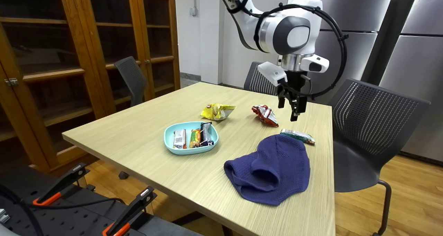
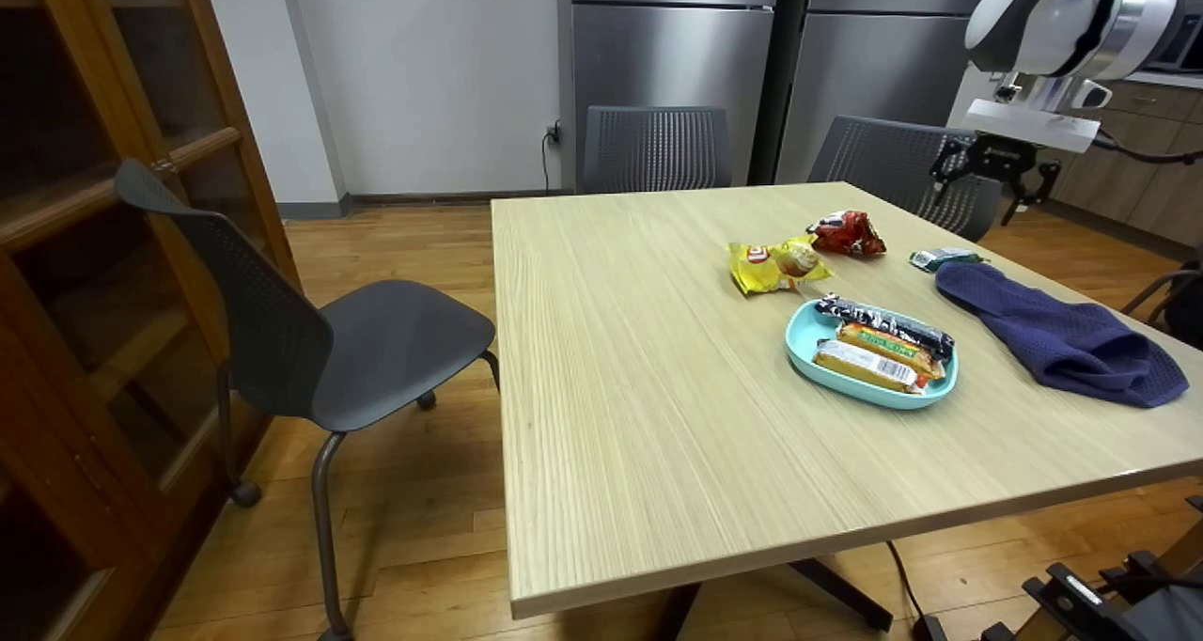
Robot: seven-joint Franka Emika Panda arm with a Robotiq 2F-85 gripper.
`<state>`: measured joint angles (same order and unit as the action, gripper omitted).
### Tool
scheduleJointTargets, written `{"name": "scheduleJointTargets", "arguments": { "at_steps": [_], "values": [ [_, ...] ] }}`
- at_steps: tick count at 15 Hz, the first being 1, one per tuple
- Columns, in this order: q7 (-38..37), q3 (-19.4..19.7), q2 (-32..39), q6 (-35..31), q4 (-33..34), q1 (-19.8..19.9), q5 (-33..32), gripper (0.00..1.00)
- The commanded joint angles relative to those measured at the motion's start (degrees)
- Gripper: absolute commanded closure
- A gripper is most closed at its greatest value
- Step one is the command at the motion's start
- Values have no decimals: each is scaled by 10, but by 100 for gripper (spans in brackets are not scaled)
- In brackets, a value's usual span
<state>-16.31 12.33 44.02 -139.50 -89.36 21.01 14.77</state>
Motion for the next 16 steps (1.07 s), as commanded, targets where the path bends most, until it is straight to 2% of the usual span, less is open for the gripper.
{"name": "scheduleJointTargets", "arguments": {
  "at_steps": [1,7,16],
  "values": [
    [-57,2,39,43,69,14,30,0],
    [-126,12,96,66,141,21,41,0],
    [-176,12,173,86,240,36,39,0]
  ]
}}
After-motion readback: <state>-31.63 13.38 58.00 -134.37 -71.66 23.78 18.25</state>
